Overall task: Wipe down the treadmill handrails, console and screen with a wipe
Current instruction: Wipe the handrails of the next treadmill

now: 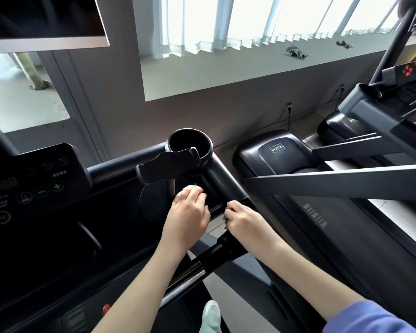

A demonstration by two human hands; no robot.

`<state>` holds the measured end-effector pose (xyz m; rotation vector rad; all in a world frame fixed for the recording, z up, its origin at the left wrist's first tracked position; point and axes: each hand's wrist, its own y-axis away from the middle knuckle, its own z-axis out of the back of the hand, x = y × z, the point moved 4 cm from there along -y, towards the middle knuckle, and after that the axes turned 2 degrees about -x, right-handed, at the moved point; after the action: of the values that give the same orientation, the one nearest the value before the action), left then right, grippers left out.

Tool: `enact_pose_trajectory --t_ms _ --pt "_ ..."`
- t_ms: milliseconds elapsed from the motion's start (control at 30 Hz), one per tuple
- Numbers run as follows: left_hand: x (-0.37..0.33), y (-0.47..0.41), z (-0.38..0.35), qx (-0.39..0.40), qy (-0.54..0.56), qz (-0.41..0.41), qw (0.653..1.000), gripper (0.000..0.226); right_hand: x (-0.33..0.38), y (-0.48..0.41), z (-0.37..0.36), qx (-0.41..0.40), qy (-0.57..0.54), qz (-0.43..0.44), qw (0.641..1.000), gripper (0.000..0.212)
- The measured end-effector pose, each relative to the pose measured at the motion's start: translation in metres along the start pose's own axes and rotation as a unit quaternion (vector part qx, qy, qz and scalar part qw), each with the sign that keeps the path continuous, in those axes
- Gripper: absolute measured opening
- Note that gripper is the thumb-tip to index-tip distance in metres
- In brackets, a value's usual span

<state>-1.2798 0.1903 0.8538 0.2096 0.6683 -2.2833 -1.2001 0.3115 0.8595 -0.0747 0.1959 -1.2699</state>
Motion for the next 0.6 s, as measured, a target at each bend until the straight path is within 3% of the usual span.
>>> enact_pose_trajectory --t_ms 133,233,367,600 --pt "0.000 0.000 0.001 0.008 0.006 0.000 1.000 0.042 -0.008 0.001 0.006 -0.026 -0.029 -0.030 0.999 0.018" --pt "0.001 0.000 0.002 0.009 0.004 -0.001 1.000 0.042 -0.006 -0.004 0.021 -0.055 -0.017 -0.040 0.998 0.028" --pt "0.000 0.001 0.001 0.007 0.001 -0.005 1.000 0.041 0.000 0.024 0.021 -0.052 -0.082 -0.105 0.990 0.014" --pt "-0.001 0.000 0.001 -0.002 -0.012 -0.010 1.000 0.041 -0.004 0.024 0.026 -0.160 -0.035 -0.163 0.973 0.037"
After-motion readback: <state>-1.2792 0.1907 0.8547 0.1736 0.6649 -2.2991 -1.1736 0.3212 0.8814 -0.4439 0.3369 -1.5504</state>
